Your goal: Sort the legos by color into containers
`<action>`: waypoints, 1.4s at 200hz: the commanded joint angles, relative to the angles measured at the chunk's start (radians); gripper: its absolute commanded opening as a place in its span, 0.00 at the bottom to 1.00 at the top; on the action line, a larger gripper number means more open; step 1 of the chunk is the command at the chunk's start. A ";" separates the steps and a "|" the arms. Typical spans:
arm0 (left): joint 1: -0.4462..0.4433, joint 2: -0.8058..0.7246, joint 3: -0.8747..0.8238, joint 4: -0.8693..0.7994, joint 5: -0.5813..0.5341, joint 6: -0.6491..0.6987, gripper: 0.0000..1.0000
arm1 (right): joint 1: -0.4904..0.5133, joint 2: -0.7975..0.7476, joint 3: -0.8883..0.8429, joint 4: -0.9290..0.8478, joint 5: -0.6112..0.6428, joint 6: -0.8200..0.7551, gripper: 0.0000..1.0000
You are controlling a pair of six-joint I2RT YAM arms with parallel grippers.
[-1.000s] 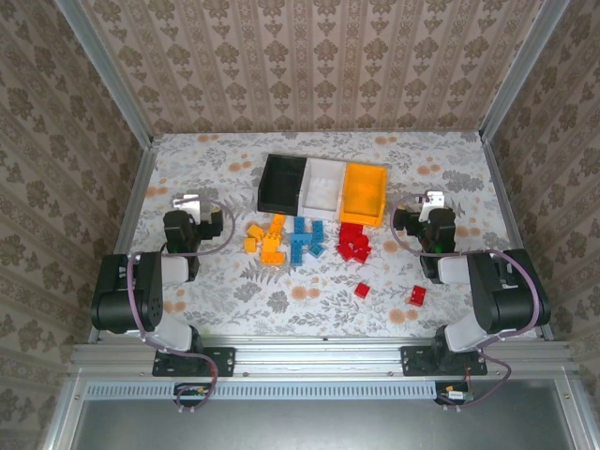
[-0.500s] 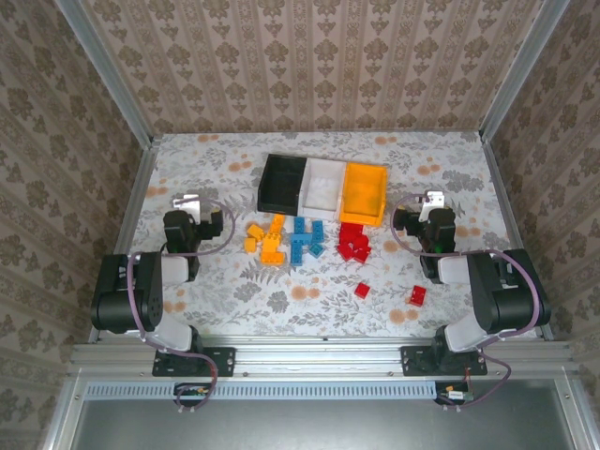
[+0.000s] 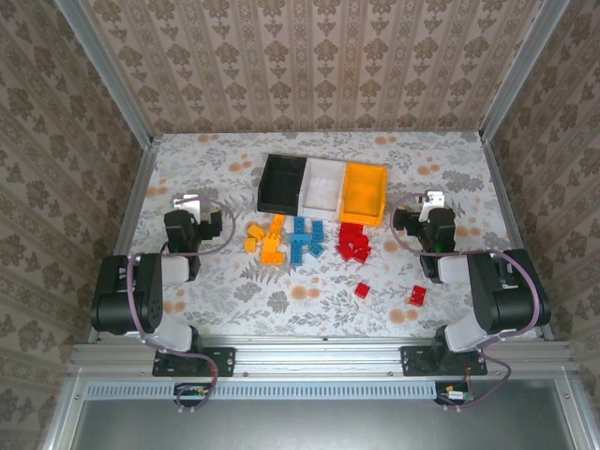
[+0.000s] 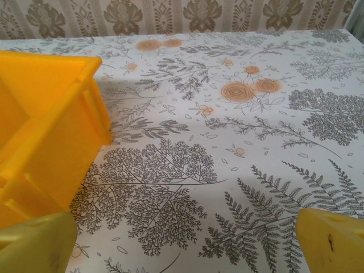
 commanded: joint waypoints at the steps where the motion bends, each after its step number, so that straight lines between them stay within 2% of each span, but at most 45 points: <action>1: -0.014 -0.110 0.118 -0.238 -0.126 -0.010 1.00 | 0.004 -0.089 0.080 -0.177 0.041 0.008 1.00; 18: -0.023 -0.161 0.204 -0.425 -0.180 -0.050 1.00 | 0.005 -0.156 0.147 -0.338 0.066 0.032 1.00; 36: -0.042 -0.230 0.278 -0.622 -0.254 -0.154 1.00 | -0.001 -0.196 0.266 -0.612 0.069 0.137 1.00; 55: -0.058 -0.311 0.318 -0.751 -0.201 -0.246 1.00 | 0.001 -0.204 0.385 -0.838 -0.002 0.213 1.00; 85: -0.140 -0.411 0.369 -0.952 -0.193 -0.328 1.00 | 0.003 -0.254 0.458 -1.023 -0.152 0.329 1.00; 107: -0.202 -0.458 0.385 -1.049 -0.124 -0.341 1.00 | 0.013 -0.257 0.527 -1.235 -0.203 0.373 1.00; 140: -0.243 -0.465 0.401 -1.157 0.121 -0.405 1.00 | 0.047 -0.307 0.524 -1.546 -0.075 0.503 1.00; 164: -0.287 -0.458 0.382 -1.184 0.230 -0.424 1.00 | 0.088 -0.385 0.454 -1.644 -0.018 0.572 1.00; 188: -0.312 -0.437 0.374 -1.221 0.290 -0.416 1.00 | 0.133 -0.408 0.391 -1.709 0.045 0.635 1.00; 233: -0.315 -0.435 0.377 -1.268 0.313 -0.379 1.00 | 0.219 -0.423 0.276 -1.735 0.074 0.748 0.99; 255: -0.314 -0.450 0.371 -1.269 0.312 -0.368 1.00 | 0.236 -0.451 0.245 -1.736 0.076 0.784 0.95; 280: -0.314 -0.453 0.363 -1.257 0.317 -0.368 1.00 | 0.235 -0.454 0.209 -1.698 0.053 0.800 0.84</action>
